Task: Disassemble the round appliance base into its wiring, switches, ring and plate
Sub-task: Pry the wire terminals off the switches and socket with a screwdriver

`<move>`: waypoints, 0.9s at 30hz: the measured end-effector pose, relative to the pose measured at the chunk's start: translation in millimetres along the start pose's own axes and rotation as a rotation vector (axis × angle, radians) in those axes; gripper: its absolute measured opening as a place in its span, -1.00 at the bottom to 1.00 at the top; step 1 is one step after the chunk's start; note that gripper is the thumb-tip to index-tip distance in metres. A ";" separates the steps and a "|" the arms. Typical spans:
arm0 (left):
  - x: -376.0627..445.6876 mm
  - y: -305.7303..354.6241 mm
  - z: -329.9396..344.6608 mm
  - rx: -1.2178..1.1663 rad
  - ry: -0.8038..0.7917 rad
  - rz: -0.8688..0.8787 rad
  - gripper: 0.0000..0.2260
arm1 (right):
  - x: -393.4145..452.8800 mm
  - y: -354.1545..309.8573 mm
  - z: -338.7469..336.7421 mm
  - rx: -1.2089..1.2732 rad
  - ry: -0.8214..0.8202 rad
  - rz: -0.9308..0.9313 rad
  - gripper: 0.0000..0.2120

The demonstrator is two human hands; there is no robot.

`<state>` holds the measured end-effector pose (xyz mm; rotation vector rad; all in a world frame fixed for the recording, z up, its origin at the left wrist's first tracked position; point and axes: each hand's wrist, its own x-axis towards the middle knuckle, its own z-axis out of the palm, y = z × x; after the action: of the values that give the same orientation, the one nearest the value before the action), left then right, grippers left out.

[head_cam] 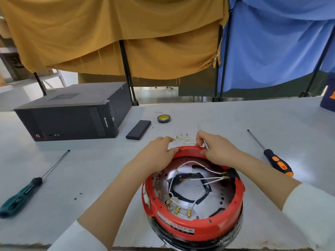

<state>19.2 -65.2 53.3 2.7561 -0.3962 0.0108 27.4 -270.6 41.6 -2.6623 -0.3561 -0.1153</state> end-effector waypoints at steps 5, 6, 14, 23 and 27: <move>18.0 4.9 18.2 -0.023 -0.008 0.066 -0.70 | 2.4 -7.5 5.6 0.148 0.023 -0.036 -0.68; 18.7 1.1 20.8 -0.032 0.015 0.059 -0.71 | 1.2 -7.7 4.2 0.180 0.031 -0.023 -0.70; -1.0 -14.6 20.7 0.112 0.183 -0.188 -0.63 | -7.8 3.3 -12.4 0.114 0.026 0.054 -0.75; -21.2 6.1 5.9 0.244 -0.082 -0.235 -0.56 | 2.9 -0.5 3.2 0.122 0.039 -0.036 -0.65; 7.3 10.9 6.3 0.053 -0.054 -0.019 -0.55 | 12.7 -11.5 12.5 0.262 0.012 -0.093 -0.70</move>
<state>22.9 -79.2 51.6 2.8168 -0.3900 -0.0591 36.8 -252.1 37.0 -2.3867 -0.4585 -0.1059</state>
